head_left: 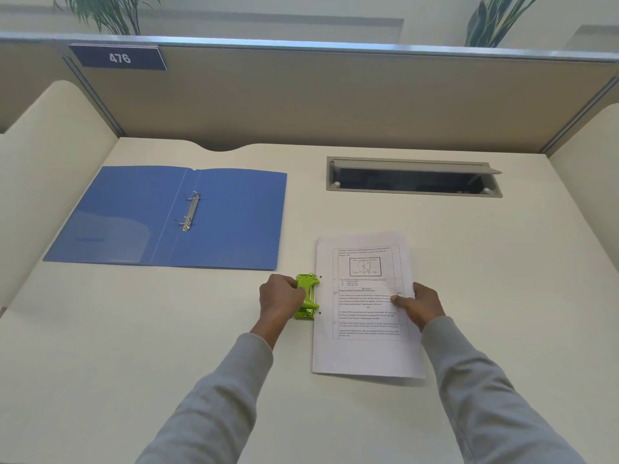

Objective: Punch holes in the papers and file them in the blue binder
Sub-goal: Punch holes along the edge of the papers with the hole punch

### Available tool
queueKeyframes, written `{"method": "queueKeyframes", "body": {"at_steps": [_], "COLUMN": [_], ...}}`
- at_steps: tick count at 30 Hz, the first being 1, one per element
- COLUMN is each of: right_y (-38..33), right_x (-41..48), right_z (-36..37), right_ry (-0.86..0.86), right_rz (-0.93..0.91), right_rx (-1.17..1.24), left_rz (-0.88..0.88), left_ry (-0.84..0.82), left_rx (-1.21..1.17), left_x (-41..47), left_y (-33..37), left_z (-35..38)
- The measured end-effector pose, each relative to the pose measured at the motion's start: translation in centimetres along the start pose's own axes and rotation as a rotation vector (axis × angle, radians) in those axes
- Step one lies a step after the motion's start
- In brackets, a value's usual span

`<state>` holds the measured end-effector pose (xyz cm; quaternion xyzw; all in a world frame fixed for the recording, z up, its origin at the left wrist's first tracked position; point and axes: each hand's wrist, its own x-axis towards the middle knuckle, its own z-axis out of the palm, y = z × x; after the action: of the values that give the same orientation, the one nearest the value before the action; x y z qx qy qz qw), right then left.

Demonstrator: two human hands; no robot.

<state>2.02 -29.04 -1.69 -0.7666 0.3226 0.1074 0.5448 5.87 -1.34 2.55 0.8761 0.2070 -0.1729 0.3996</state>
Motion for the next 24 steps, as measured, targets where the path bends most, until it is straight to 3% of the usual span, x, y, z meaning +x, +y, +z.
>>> {"method": "queueKeyframes", "body": {"at_steps": [8, 16, 24], "right_y": [0.6, 0.8, 1.6], "right_x": [0.0, -0.4, -0.5], "right_z": [-3.6, -4.9, -4.1], "right_ry": [0.026, -0.004, -0.003], "right_rz": [0.017, 0.043, 0.084], "right_rx": [0.088, 0.21, 0.215], "left_rz": [0.027, 0.274, 0.12], "left_ry": [0.0, 0.148, 0.068], "left_rx": [-0.053, 0.029, -0.04], "left_x": [-0.1, -1.2, -1.0], "left_y": [-1.1, -1.4, -2.4], "left_z": [0.4, 1.4, 1.7]}}
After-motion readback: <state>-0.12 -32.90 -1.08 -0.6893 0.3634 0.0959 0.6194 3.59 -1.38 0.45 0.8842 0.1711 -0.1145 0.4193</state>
